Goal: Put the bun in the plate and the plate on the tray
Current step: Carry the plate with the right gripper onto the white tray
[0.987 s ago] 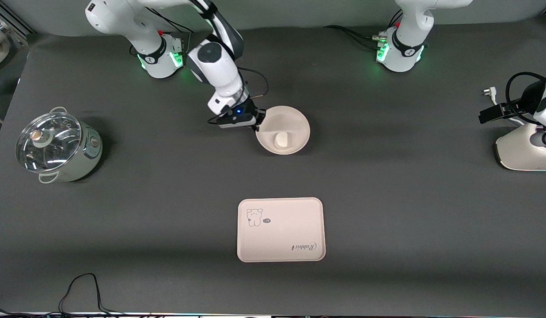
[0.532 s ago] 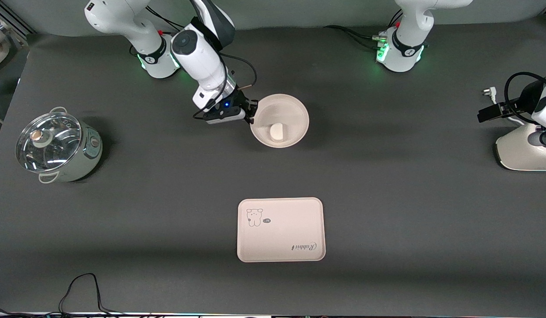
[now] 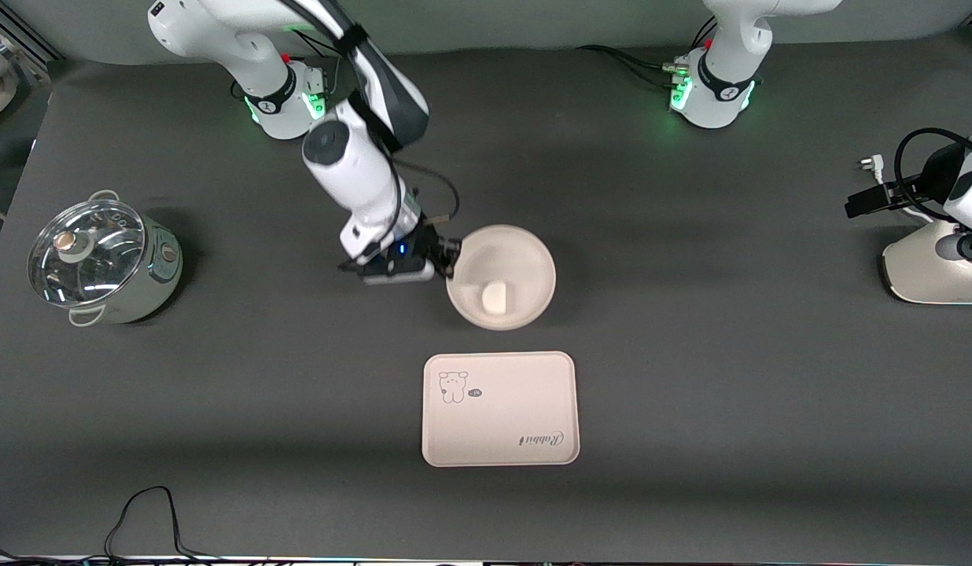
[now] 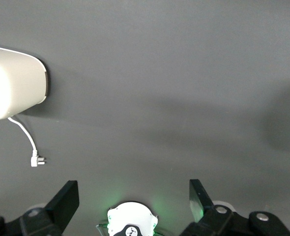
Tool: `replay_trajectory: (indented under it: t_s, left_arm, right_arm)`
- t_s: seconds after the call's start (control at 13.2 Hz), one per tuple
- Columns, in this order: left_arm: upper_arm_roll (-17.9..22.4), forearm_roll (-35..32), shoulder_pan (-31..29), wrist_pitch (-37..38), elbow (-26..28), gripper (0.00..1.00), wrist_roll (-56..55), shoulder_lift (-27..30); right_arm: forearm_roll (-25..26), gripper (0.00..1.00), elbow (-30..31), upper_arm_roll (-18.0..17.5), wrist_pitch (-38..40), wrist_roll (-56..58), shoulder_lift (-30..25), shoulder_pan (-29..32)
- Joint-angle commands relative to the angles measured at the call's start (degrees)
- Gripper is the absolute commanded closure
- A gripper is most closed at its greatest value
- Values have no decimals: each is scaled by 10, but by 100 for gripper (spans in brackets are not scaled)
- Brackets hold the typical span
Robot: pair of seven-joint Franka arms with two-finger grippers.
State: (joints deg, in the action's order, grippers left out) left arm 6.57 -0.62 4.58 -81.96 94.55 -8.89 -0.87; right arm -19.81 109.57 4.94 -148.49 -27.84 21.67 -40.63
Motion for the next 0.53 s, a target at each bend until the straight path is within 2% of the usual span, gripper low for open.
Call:
replay_trajectory:
  t_s: [0.0,0.23,0.46]
  left_arm:
    - [1,7,-1,3,-1,0,-2,2]
    - [1,7,-1,3,-1,0,-2,1]
    - [0,7,0,4,-1,0,-2,1]
  right_arm:
    - [-17,100,-208,-3,74,26,127,36]
    - [-19,100,-367,-4,131,25,228,71]
    - [-19,100,-425,-8,134,25,276,91]
